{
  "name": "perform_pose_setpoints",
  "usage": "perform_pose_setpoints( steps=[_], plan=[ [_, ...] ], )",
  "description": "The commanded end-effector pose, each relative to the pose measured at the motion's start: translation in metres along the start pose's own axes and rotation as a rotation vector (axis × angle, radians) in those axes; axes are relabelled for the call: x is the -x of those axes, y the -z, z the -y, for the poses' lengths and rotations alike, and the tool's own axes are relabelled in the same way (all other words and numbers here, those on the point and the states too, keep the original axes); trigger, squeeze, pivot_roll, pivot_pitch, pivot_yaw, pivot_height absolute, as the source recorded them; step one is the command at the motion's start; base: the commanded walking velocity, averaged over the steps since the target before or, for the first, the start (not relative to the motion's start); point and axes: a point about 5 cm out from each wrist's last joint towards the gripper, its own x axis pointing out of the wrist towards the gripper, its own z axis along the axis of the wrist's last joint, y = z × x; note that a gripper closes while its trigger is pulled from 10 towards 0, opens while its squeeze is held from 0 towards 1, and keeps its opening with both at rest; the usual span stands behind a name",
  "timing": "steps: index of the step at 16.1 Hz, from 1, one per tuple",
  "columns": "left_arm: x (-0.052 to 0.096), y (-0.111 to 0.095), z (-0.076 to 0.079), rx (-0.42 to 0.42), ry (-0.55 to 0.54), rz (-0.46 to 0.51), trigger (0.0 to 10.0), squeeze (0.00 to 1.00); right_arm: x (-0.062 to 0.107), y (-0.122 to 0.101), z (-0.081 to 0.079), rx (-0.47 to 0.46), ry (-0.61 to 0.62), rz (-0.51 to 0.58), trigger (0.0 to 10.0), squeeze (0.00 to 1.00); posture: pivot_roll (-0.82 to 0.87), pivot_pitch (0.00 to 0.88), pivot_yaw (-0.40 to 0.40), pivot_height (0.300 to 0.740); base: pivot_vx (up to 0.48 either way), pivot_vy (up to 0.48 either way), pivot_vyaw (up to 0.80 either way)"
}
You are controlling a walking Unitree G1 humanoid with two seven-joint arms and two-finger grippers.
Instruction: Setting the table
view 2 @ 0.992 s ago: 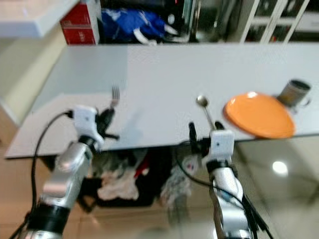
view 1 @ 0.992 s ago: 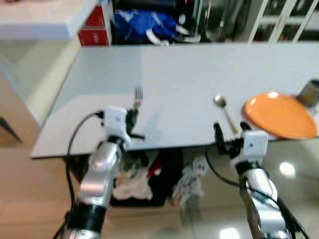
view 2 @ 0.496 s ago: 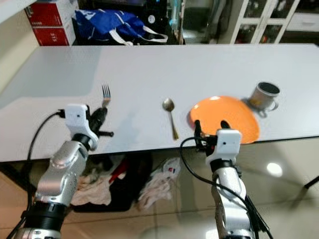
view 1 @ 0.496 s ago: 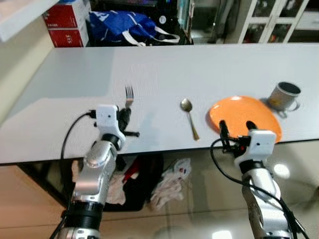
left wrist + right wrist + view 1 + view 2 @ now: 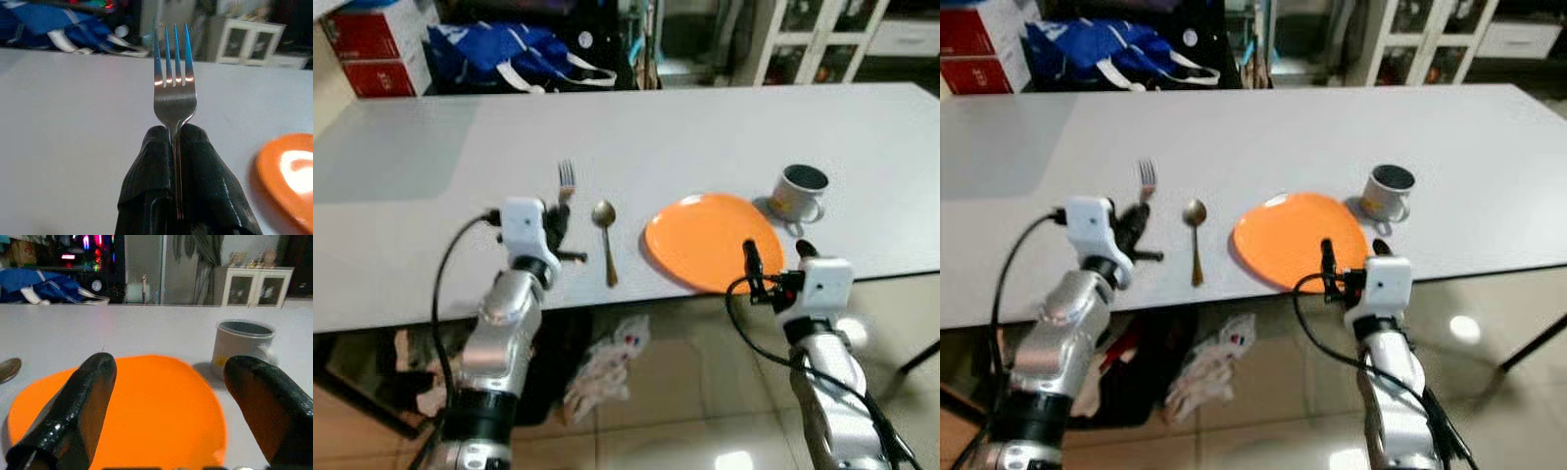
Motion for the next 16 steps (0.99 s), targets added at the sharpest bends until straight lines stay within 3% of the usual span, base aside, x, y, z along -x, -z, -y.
perform_pose_setpoints(
  steps=[1,5,7,11,13,16],
  plan=[
    [-0.003,-0.005,-0.005,-0.019,-0.029,0.011,0.0,0.0,-0.002,-0.003,-0.005,0.002,-0.023,0.005,10.0,0.0,-0.01,0.0,0.019,0.74,0.0,0.0,0.0],
    [-0.015,-0.014,-0.005,-0.072,-0.038,0.021,0.0,0.0,-0.001,-0.002,-0.006,0.002,-0.026,0.0,10.0,0.0,-0.01,0.0,0.02,0.74,0.0,0.0,0.0],
    [-0.032,-0.012,-0.006,-0.1,-0.036,-0.042,0.0,0.0,0.0,0.0,-0.008,0.001,-0.028,-0.007,10.0,0.0,-0.02,0.0,0.022,0.74,0.0,0.0,0.0],
    [-0.041,-0.005,-0.011,-0.126,-0.063,-0.104,0.0,0.0,0.004,-0.001,-0.003,0.012,-0.015,-0.013,10.0,0.0,-0.05,0.0,0.032,0.74,0.0,0.0,0.0],
    [-0.048,0.0,-0.028,-0.184,-0.162,-0.168,0.0,0.0,0.009,0.0,0.0,0.019,-0.005,-0.022,10.0,0.0,-0.06,0.0,0.032,0.74,0.0,0.0,0.0],
    [-0.054,0.003,-0.045,-0.193,-0.246,-0.216,0.0,0.0,0.013,0.001,-0.001,0.021,-0.007,-0.029,10.0,0.0,-0.07,0.0,0.035,0.74,0.0,0.0,0.0]
  ],
)
